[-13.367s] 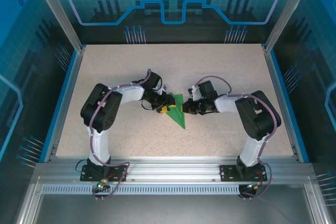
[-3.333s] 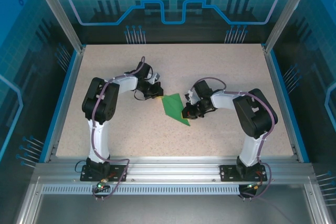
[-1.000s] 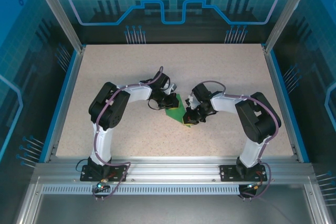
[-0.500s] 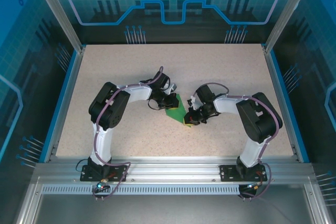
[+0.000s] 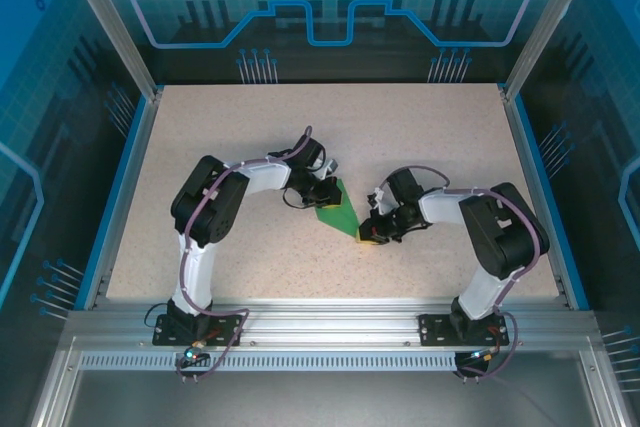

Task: Fold a paper plane with a square sheet of paper (fold left side to right side)
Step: Fourth fold the wing at the center of the table.

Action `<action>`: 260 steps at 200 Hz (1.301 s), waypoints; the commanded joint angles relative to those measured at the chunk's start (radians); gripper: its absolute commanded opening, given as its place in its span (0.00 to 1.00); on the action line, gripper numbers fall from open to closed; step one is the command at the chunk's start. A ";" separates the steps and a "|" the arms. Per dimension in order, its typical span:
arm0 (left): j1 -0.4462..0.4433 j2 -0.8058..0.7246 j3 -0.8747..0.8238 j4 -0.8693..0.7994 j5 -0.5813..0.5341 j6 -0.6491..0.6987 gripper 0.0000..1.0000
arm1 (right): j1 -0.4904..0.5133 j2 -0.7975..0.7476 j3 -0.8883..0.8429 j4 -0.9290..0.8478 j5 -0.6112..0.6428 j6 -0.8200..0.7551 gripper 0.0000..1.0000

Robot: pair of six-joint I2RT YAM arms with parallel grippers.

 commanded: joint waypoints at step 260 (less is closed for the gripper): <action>0.004 0.052 -0.002 -0.060 -0.115 0.004 0.07 | 0.027 0.004 0.059 -0.268 0.157 0.040 0.00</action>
